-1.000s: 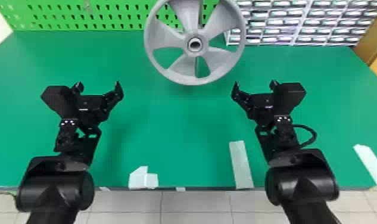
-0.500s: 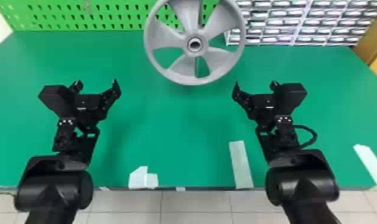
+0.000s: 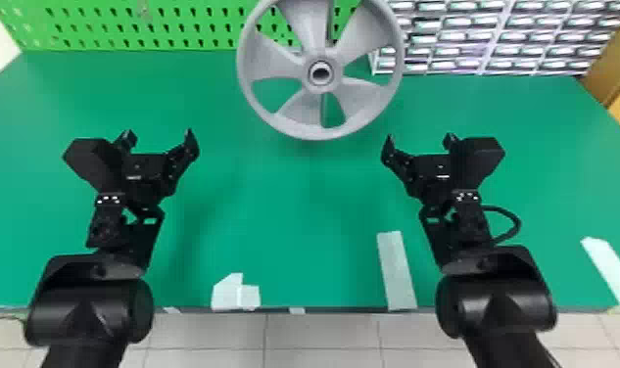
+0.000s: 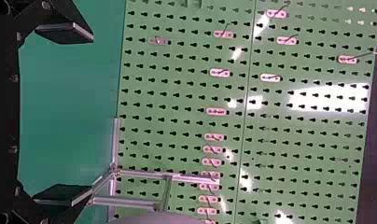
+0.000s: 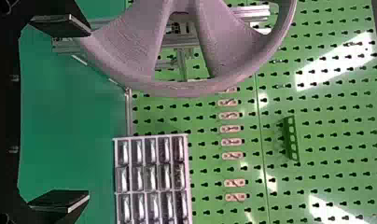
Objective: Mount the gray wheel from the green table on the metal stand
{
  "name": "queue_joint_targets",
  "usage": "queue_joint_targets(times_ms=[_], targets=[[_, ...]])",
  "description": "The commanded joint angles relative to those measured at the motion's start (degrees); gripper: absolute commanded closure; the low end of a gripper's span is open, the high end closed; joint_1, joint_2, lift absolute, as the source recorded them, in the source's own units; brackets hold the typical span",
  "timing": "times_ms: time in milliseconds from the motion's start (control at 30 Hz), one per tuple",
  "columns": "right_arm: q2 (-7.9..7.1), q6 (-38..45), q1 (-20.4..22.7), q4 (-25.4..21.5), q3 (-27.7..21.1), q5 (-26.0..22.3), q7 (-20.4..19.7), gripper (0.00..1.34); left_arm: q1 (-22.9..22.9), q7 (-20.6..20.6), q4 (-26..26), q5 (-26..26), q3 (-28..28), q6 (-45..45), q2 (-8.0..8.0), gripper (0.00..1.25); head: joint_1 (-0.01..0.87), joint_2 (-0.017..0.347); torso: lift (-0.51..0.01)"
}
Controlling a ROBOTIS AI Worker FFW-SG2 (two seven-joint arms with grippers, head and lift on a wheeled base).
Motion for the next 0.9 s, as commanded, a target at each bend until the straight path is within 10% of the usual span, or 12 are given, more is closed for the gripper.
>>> queue_joint_targets(times_ms=[0,867], targets=[[-0.10,0.0,0.1,0.0,0.1,0.0,0.0,0.08,0.1,0.0,0.0,0.0,0.1,-0.1,0.07,0.14,0.867,0.052,-0.100],[0.07,0.1,-0.1,0.2,0.1,-0.3,0.0,0.08,0.0,-0.1,0.0,0.1,0.1,-0.3,-0.01,0.14,0.867,0.052,-0.100]])
